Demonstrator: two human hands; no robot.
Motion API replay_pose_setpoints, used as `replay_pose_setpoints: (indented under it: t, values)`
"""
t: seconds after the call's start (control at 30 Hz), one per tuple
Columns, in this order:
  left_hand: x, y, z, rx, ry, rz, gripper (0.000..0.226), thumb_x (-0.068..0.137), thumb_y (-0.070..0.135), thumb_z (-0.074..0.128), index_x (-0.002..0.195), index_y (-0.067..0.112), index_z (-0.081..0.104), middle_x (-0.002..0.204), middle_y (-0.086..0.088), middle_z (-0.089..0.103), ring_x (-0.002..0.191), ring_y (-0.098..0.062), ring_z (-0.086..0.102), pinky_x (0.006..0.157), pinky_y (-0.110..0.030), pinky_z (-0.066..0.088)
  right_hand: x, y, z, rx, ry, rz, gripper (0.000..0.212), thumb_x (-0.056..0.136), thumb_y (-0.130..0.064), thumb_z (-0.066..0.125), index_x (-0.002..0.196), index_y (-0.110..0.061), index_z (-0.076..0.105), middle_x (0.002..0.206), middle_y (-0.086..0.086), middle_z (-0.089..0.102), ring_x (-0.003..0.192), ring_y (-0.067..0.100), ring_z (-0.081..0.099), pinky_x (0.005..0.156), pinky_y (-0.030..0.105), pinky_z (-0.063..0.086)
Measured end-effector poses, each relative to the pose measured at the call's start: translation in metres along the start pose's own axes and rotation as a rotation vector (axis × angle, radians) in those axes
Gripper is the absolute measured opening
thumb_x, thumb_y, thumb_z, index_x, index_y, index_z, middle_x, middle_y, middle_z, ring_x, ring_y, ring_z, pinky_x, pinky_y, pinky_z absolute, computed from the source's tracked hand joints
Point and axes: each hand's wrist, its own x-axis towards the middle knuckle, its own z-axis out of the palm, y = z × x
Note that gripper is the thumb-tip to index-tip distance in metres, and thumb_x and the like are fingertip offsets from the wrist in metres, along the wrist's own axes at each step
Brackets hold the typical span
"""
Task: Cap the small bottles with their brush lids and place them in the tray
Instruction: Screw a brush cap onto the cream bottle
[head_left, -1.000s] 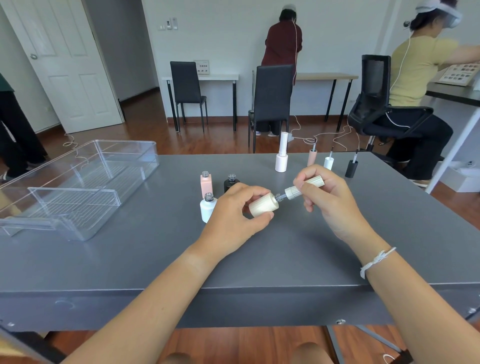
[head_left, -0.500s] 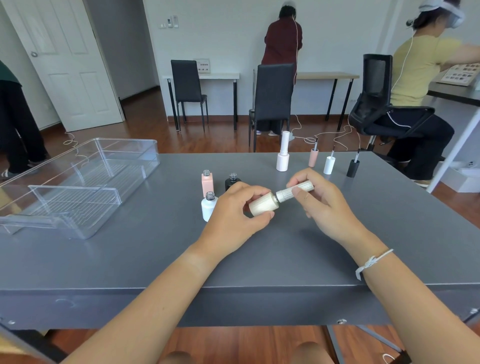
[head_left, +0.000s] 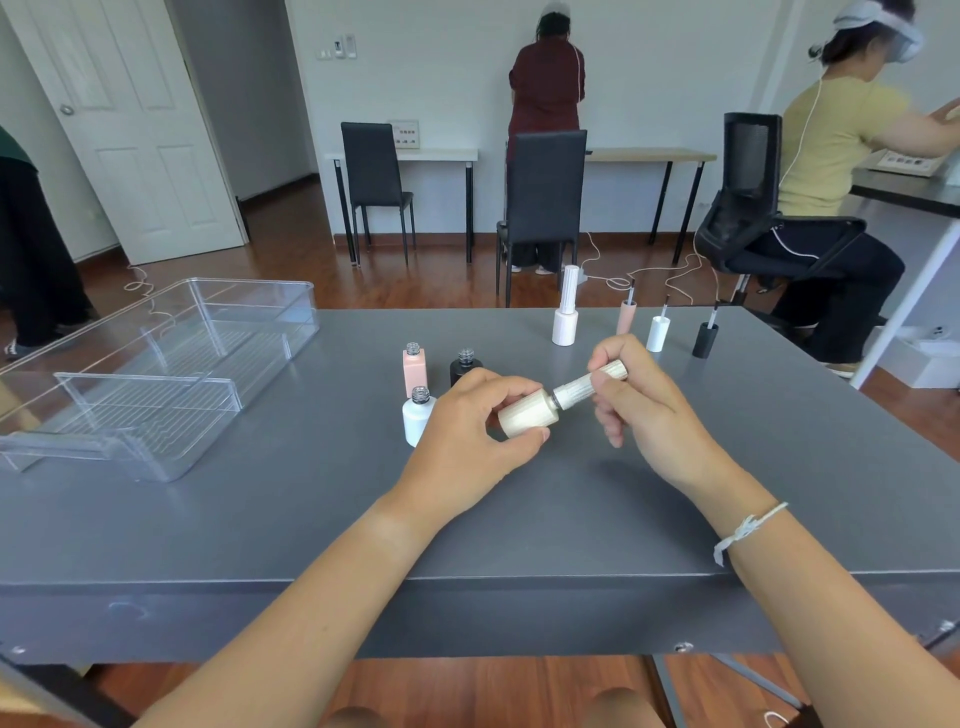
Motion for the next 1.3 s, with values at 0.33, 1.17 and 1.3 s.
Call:
replay_pose_setpoints:
  t: [0.33,1.17,1.3]
  values:
    - [-0.0006,-0.0007,0.0003,0.021,-0.006,0.004,0.029,0.073,0.015,0.072,0.098,0.029,0.066,0.087,0.013,0.051,0.079,-0.001,0.052,0.081,-0.021,0.048,-0.0014,-0.0022,0.0022,-0.092,0.055,-0.042,0.021,0.087,-0.049,0.049,0.080,-0.029,0.049,0.053,-0.016,0.041,0.047,0.004,0.032,0.048,0.017,0.031]
    - [-0.0011,-0.0029,0.0003,0.024,0.000,-0.001,0.030,0.073,0.016,0.072,0.098,0.031,0.065,0.089,0.014,0.052,0.080,0.000,0.052,0.082,-0.020,0.047,-0.0029,0.0018,-0.0026,-0.143,0.134,-0.081,0.033,0.091,-0.034,0.051,0.072,-0.007,0.048,0.053,-0.002,0.035,0.050,0.012,0.027,0.049,0.024,0.025]
    - [-0.0019,-0.0016,0.0001,0.018,-0.004,-0.009,0.030,0.073,0.017,0.072,0.097,0.033,0.065,0.088,0.013,0.052,0.080,-0.003,0.053,0.085,-0.027,0.049,-0.0037,-0.0008,-0.0028,-0.121,0.127,-0.078,0.026,0.086,-0.041,0.051,0.078,-0.016,0.052,0.058,0.000,0.038,0.055,0.013,0.032,0.049,0.019,0.029]
